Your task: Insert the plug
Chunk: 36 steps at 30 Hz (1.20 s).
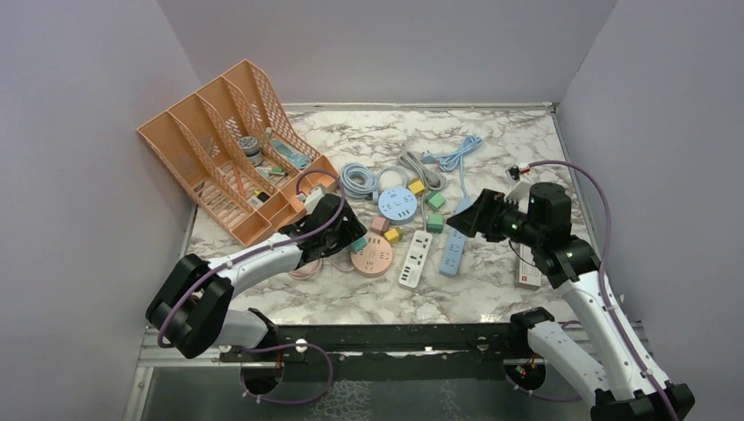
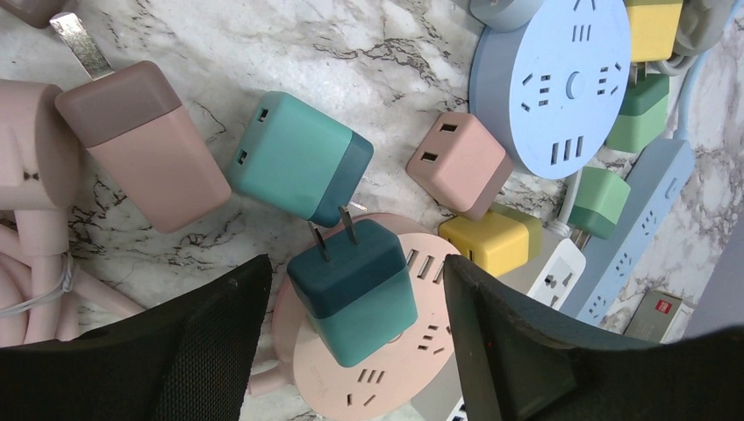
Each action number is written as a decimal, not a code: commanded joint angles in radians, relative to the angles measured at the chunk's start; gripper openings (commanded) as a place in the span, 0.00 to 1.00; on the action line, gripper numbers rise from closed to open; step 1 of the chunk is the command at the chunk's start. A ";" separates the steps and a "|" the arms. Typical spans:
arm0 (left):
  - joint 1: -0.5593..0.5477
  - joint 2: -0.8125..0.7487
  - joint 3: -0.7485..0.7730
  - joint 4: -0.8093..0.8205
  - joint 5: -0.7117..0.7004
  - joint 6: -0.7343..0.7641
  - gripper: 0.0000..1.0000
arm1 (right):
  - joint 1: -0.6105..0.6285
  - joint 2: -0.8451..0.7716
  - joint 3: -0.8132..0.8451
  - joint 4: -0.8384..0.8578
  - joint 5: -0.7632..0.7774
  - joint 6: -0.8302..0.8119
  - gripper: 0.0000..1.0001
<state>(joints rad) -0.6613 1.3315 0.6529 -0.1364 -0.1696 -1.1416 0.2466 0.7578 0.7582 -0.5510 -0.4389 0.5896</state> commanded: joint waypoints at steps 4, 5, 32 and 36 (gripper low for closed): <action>-0.004 0.016 -0.022 0.040 0.009 0.003 0.65 | -0.007 -0.014 0.003 0.006 0.017 0.001 0.73; -0.004 0.016 -0.023 0.040 0.007 0.007 0.63 | -0.008 -0.014 0.001 0.006 0.019 0.002 0.73; -0.004 -0.097 0.077 0.136 0.272 -0.152 0.47 | 0.112 0.065 -0.271 0.588 -0.104 0.136 0.70; -0.006 -0.117 0.055 0.219 0.296 -0.294 0.48 | 0.256 0.164 -0.239 0.670 0.022 0.154 0.69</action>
<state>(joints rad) -0.6617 1.2526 0.7055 -0.0517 0.0422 -1.2537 0.3939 0.8474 0.4889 -0.0349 -0.5674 0.7055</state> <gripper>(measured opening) 0.504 0.697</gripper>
